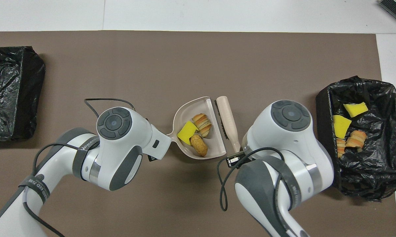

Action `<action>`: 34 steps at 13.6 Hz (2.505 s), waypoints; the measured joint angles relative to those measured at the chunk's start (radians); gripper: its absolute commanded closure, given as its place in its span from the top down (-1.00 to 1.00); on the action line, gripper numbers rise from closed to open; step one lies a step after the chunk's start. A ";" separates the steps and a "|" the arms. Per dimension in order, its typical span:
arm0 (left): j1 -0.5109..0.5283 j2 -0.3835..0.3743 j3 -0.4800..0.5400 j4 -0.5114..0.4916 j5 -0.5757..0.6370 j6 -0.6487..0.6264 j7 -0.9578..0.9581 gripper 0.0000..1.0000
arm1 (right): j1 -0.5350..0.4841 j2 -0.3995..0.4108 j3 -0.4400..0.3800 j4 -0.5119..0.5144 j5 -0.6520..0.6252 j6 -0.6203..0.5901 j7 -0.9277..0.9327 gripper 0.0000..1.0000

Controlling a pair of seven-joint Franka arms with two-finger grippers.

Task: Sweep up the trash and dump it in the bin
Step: 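Carry the dustpan toward the bin farther left with the left gripper, then tip the dustpan over the left bin while the right gripper lowers the brush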

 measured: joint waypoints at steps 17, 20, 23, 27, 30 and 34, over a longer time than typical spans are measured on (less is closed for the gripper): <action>0.280 -0.061 0.017 0.119 -0.266 -0.191 0.451 -1.00 | -0.040 -0.014 0.019 0.016 0.004 -0.054 0.175 -1.00; 0.345 -0.067 0.020 0.188 -0.262 -0.273 0.462 -1.00 | 0.009 -0.002 0.020 0.011 0.030 -0.022 0.223 -1.00; 0.427 -0.066 0.022 0.232 -0.229 -0.317 0.503 -1.00 | 0.077 0.014 0.022 0.002 0.054 0.010 0.309 -1.00; 0.533 -0.036 0.023 0.300 -0.150 -0.358 0.555 -1.00 | 0.185 0.047 0.024 -0.010 0.096 0.106 0.452 -1.00; 0.607 0.018 0.024 0.399 -0.088 -0.412 0.599 -1.00 | 0.282 0.119 0.026 -0.014 0.096 0.178 0.523 -1.00; 0.696 0.082 0.024 0.513 -0.028 -0.466 0.673 -1.00 | 0.332 0.132 0.025 -0.038 0.096 0.114 0.526 -1.00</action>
